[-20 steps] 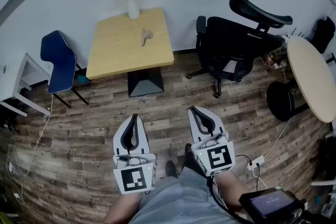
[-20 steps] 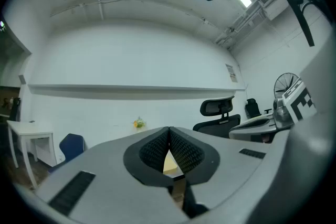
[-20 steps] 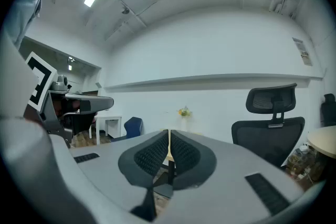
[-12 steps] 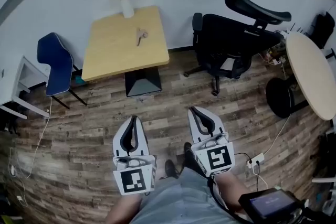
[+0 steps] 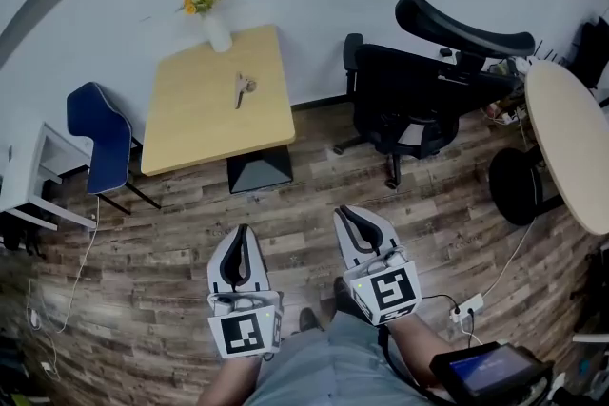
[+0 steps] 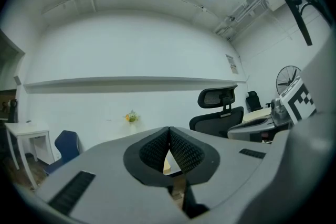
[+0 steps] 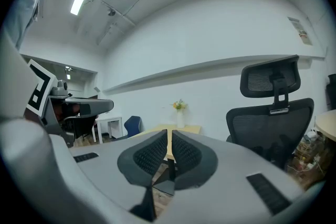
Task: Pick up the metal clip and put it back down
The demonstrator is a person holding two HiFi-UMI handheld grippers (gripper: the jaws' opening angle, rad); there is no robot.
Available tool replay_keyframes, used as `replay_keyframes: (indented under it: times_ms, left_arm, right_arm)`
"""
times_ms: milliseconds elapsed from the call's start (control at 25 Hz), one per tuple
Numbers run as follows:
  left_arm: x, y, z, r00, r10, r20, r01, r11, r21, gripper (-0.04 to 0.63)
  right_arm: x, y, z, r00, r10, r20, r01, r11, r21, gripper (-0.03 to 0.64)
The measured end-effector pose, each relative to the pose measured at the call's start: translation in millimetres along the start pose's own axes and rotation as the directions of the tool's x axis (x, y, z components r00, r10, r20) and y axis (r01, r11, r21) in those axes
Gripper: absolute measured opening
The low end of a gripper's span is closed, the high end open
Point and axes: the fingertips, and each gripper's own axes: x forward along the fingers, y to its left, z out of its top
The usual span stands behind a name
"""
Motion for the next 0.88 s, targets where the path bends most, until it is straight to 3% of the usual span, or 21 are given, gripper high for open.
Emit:
replay_keyframes:
  times_ms: [360, 880]
  left_arm:
    - [69.9, -21.4, 30.1, 0.997, 0.075, 0.020, -0.075, 0.997, 0.011, 0.017]
    - [170.7, 52.3, -14.8, 0.991, 0.126, -0.054, -0.127, 0.992, -0.010, 0.017]
  right_arm:
    - [45.9, -66.2, 30.1, 0.995, 0.101, -0.005, -0.101, 0.994, -0.032, 0.054]
    - [175.5, -78.8, 5.4, 0.984, 0.164, -0.066, -0.163, 0.986, 0.021, 0.054]
